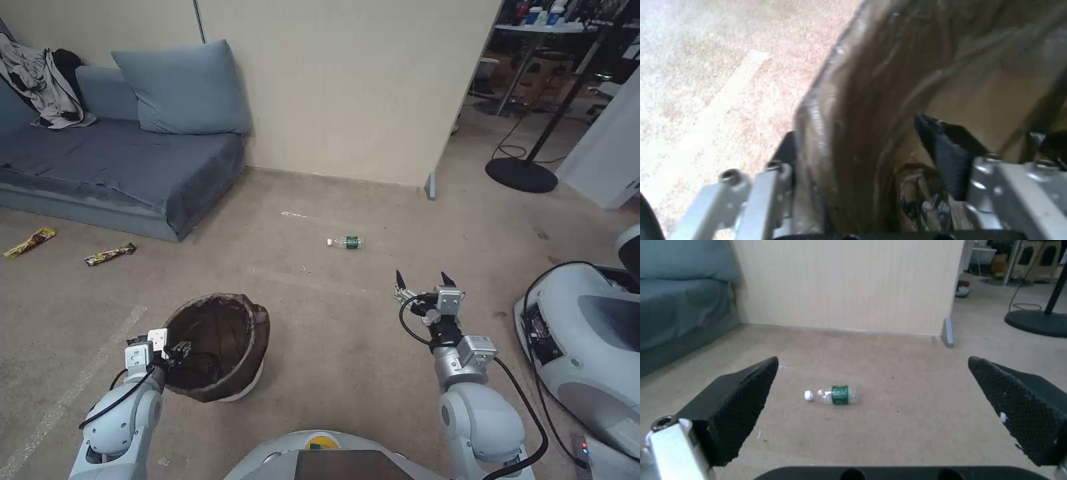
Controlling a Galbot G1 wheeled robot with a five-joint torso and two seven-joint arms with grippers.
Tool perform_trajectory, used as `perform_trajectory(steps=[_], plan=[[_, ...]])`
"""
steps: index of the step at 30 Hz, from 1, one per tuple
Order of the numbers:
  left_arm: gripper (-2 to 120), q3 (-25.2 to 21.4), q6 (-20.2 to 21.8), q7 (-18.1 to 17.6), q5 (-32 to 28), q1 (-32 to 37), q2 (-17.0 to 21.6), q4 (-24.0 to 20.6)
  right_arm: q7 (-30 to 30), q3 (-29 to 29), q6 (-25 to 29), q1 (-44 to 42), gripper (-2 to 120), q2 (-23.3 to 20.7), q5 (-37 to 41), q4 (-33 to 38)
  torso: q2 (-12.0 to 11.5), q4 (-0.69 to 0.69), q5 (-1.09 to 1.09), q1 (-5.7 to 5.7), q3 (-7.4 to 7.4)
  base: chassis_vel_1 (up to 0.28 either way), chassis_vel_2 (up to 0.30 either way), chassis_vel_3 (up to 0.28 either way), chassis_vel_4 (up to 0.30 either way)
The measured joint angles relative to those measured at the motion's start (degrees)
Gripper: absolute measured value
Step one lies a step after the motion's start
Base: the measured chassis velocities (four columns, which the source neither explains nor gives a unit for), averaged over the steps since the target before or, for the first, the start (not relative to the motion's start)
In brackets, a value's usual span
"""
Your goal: Pick up the trash bin, then pick up the garbage from the floor and place it into the trash bin.
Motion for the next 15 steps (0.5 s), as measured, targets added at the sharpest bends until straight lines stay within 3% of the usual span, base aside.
perform_trajectory(steps=[3,6,10,15], plan=[[44,0.1,0.0,0.0,0.0,-0.1,0.0,0.1,0.0,0.0,0.0,0.0,100,0.0,0.0,0.0,0.0,0.0,0.0,0.0,0.0,0.0,0.0,0.0,0.0],[27,0.4,0.0,0.1,0.0,-0.5,0.2,0.3,0.0,0.0,0.0,0.1,100,0.1,-0.1,-0.1,0.0,-0.02,0.01,0.0,0.0,0.0,0.0,0.0,0.0],[20,0.5,0.0,0.1,0.0,-0.6,0.3,0.2,0.0,0.1,0.0,0.2,100,0.3,-0.2,-0.1,0.0,-0.02,-0.01,0.0,-0.01,0.0,0.0,0.0,0.0],[19,0.6,0.1,-0.9,-0.3,-0.6,0.3,-0.2,0.3,0.2,0.0,0.2,100,0.3,-0.2,-0.1,0.0,-0.01,-0.06,0.0,0.0,0.0,0.0,0.0,0.0]])
